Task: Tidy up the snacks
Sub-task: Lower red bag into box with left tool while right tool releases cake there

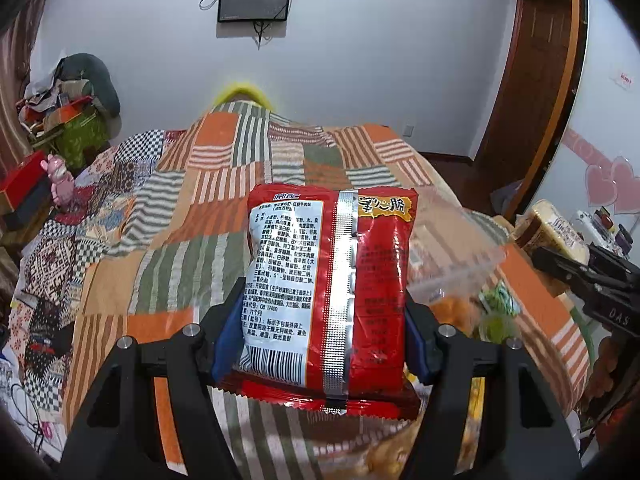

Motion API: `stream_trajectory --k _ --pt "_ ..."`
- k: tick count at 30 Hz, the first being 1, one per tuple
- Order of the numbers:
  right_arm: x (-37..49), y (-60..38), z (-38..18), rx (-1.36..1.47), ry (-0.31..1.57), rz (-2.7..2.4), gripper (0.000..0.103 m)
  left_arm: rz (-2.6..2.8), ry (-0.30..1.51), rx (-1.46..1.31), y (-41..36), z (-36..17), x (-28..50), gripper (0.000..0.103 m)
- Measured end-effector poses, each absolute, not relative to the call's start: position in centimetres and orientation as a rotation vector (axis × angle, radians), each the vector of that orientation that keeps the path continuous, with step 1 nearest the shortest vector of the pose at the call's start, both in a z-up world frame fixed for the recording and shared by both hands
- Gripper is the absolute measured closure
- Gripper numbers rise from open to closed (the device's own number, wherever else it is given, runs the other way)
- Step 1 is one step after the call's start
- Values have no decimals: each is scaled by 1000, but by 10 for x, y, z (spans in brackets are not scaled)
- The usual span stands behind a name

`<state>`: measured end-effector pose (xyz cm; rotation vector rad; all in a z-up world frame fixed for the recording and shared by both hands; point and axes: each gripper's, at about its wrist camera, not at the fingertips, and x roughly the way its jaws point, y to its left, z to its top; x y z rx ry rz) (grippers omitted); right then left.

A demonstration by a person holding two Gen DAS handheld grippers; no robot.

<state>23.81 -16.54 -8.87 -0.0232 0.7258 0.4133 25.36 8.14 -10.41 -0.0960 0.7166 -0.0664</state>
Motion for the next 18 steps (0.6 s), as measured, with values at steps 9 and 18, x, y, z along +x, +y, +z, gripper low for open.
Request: stream_trajectory --k 9,18 --pt "268 -147 -93 -22 727 440 51 -79 697 -78 71 -97 287 36" --pt "300 -129 -103 -55 758 441 50 -66 712 -73 64 -112 325 36"
